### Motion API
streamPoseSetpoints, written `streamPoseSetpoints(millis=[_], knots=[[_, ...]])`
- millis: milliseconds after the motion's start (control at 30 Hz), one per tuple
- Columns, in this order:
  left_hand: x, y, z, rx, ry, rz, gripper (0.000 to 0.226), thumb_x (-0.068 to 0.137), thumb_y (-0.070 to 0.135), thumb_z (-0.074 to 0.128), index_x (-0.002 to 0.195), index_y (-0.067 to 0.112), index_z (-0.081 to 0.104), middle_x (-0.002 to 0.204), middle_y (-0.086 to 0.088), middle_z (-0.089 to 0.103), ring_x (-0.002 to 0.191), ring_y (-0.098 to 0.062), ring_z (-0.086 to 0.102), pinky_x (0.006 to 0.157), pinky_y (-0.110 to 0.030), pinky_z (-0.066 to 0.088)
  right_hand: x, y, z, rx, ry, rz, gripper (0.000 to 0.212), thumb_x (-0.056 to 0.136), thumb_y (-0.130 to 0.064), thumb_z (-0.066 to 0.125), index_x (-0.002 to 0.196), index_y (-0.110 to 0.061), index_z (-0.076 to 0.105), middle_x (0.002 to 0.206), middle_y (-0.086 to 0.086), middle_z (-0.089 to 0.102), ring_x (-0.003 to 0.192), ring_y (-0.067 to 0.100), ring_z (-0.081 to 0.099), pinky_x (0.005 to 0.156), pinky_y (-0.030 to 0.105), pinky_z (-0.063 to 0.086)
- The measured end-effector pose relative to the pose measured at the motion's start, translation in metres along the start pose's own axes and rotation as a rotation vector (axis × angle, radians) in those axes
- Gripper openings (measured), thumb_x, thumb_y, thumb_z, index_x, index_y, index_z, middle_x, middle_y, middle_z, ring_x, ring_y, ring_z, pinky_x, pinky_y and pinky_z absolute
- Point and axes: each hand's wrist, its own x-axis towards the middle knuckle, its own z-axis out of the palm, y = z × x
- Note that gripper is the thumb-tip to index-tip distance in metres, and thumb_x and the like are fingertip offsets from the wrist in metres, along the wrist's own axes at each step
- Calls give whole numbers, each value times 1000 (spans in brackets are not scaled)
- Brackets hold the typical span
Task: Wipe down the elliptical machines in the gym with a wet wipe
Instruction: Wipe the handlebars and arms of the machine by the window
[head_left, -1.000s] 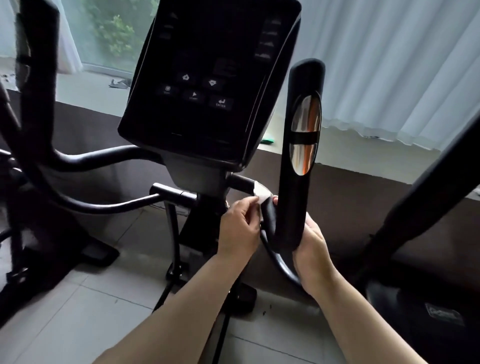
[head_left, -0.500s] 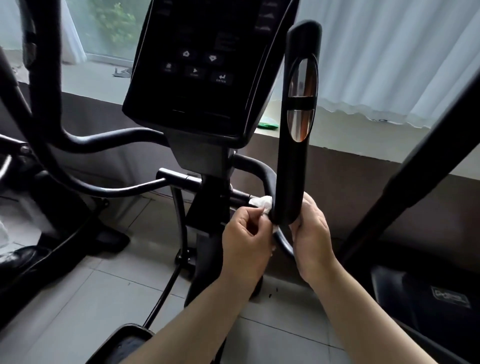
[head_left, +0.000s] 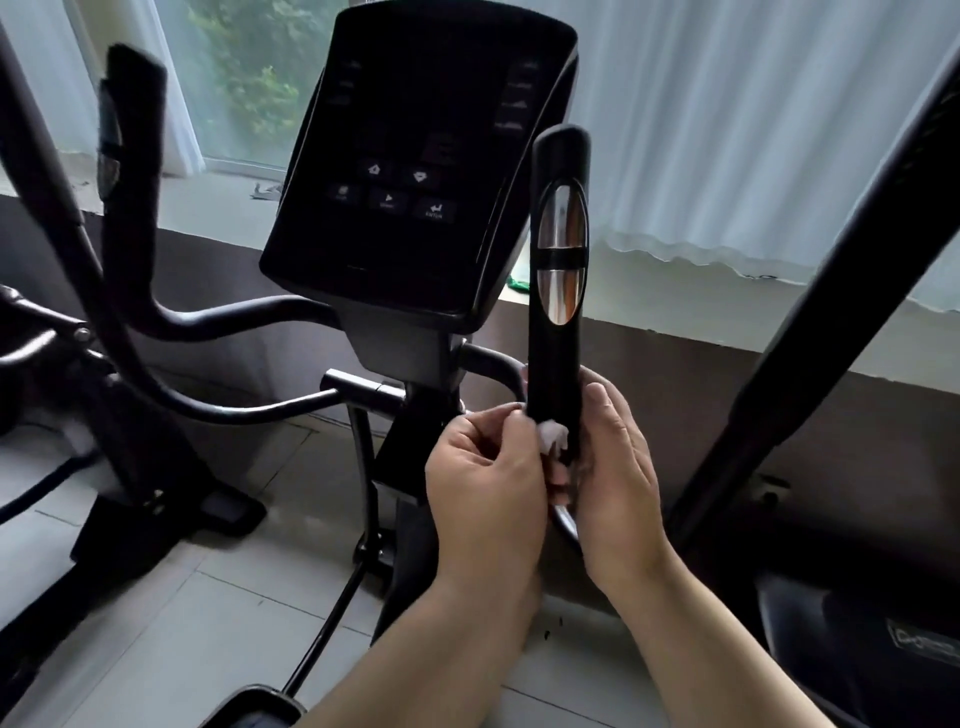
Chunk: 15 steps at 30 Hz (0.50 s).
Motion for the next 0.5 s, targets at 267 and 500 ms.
streamPoseSetpoints(millis=[267, 500], knots=[[8, 10, 17, 318, -176, 645, 17, 101, 7, 59, 111, 21, 61, 93, 7, 70, 86, -10, 71, 74, -20, 55, 7, -16, 3, -68, -42, -199, 39, 104, -28, 54, 141, -17, 52, 126, 13, 67, 117, 28, 65, 101, 43, 53], [24, -15, 6, 532, -82, 1026, 23, 99, 0, 56, 121, 2, 65, 121, -10, 55, 116, -17, 57, 100, -20, 44, 15, -6, -10, -643, 156, -713, 24, 96, -7, 64, 119, -8, 66, 118, 6, 58, 107, 22, 63, 93, 32, 52]])
